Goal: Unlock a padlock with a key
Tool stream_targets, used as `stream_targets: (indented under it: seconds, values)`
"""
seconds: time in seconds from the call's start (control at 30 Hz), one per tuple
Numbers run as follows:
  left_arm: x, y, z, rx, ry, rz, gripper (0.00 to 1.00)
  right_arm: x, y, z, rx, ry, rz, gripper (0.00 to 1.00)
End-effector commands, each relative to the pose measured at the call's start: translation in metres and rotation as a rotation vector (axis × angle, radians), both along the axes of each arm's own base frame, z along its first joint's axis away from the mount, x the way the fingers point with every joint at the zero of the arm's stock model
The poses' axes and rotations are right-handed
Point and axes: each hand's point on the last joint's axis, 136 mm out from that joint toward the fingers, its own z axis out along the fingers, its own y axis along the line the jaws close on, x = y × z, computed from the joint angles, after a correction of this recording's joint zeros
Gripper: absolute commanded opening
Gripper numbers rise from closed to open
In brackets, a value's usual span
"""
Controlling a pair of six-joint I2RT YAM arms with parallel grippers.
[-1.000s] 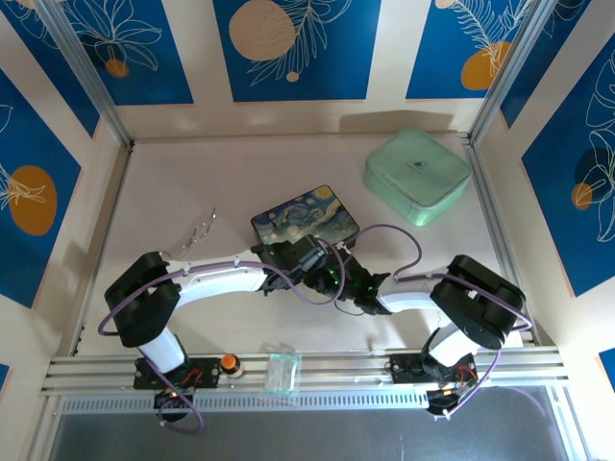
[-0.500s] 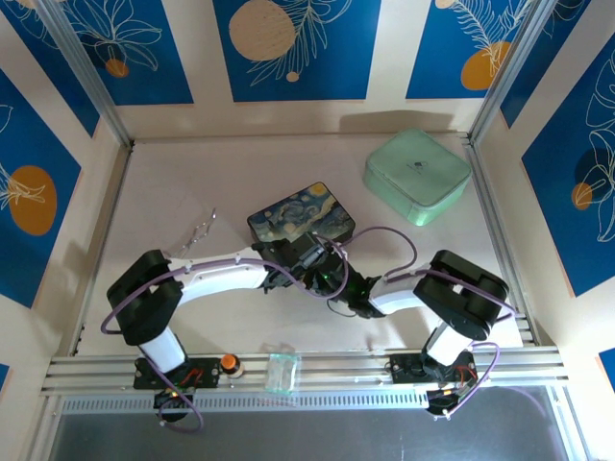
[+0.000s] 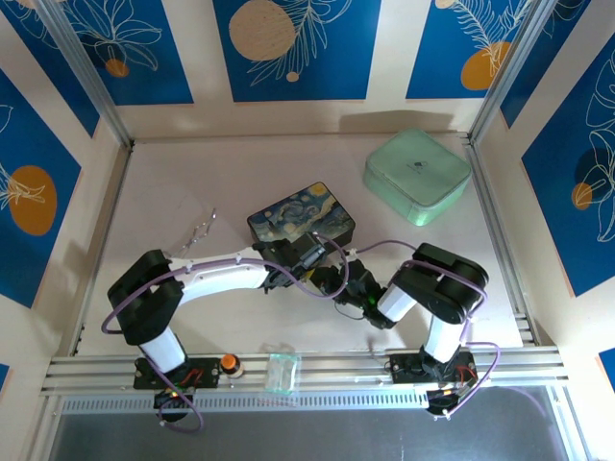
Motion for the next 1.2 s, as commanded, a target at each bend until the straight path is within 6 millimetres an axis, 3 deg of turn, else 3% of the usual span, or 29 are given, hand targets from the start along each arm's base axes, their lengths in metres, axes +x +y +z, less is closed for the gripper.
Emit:
stream_targets:
  seconds: [0.0,0.37,0.67,0.83,1.17]
  values:
    - [-0.034,0.015,-0.046,0.060,0.213,0.006,0.37,-0.018,-0.017,-0.047,-0.016,0.197,-0.046,0.01]
    - [-0.037,0.017,-0.049,0.095,0.231,-0.020,0.37,0.000,-0.003,-0.042,0.152,0.221,-0.085,0.00]
    - [-0.041,0.019,-0.053,0.111,0.255,-0.041,0.36,0.011,-0.020,-0.047,0.165,0.251,-0.166,0.00]
    - [-0.044,0.020,-0.055,0.136,0.277,-0.058,0.35,0.018,-0.014,-0.039,0.210,0.258,-0.167,0.00]
    - [-0.050,0.022,-0.053,0.151,0.296,-0.080,0.35,0.031,-0.035,-0.040,0.233,0.280,-0.242,0.00]
